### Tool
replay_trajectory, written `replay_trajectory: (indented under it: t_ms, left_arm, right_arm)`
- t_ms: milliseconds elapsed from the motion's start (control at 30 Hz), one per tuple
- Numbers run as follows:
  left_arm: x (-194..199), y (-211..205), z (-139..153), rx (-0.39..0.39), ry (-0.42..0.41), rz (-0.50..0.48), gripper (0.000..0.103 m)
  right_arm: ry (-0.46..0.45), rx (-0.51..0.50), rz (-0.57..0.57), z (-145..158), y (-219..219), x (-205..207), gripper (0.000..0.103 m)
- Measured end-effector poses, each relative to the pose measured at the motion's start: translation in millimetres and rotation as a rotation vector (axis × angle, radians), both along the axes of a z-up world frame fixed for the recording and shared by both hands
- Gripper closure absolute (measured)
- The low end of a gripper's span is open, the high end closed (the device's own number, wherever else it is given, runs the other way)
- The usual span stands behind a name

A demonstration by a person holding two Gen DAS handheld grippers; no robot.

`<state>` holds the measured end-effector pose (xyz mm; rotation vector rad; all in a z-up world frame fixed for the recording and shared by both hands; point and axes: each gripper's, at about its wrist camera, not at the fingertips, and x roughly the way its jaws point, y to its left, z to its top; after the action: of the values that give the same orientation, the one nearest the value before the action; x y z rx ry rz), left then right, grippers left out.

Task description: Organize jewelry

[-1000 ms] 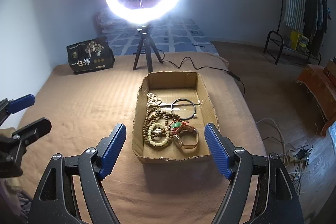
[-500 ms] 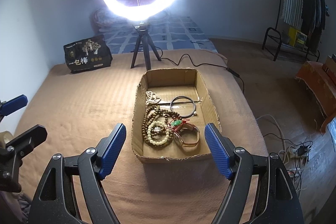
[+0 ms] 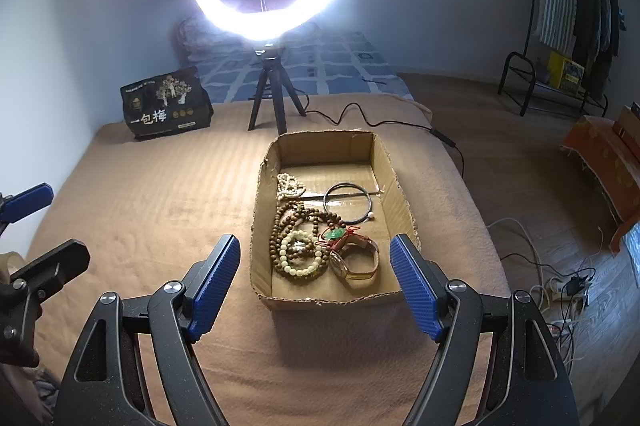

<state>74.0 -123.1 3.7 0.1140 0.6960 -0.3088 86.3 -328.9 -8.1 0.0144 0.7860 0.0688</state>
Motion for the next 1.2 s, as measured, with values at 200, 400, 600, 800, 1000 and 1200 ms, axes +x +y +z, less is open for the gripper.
replay_trajectory:
  t_ms: [200,400,600,800,1000,1200]
  left_arm:
    - [-1.0,-1.8,0.1,0.0,0.0,-0.001,0.001]
    - [-1.7,-2.7,-1.0,0.003,0.001,-0.003,0.001]
    - [-0.8,-2.0,-0.9,0.001,0.002,-0.004,0.001]
    - [-2.1,-3.0,-0.7,0.002,0.001,-0.005,0.001]
    - [-2.5,-3.3,-0.3,0.001,0.001,-0.003,0.001]
    - [-1.8,-2.9,-0.6,0.003,0.002,-0.004,0.001]
  right_arm:
    - [0.0,-0.002,0.0,0.0,0.3,0.0,0.026]
    - [0.0,0.0,-0.005,-1.0,-1.0,-0.1,0.026]
    - [0.001,0.001,-0.006,-0.9,-2.3,-0.3,0.026]
    - [0.006,0.002,-0.003,-1.2,-1.8,-0.5,0.026]
    - [0.01,0.006,-0.008,-2.0,-2.1,0.2,0.026]
    - [0.015,0.008,-0.008,-2.9,-1.7,1.1,0.026]
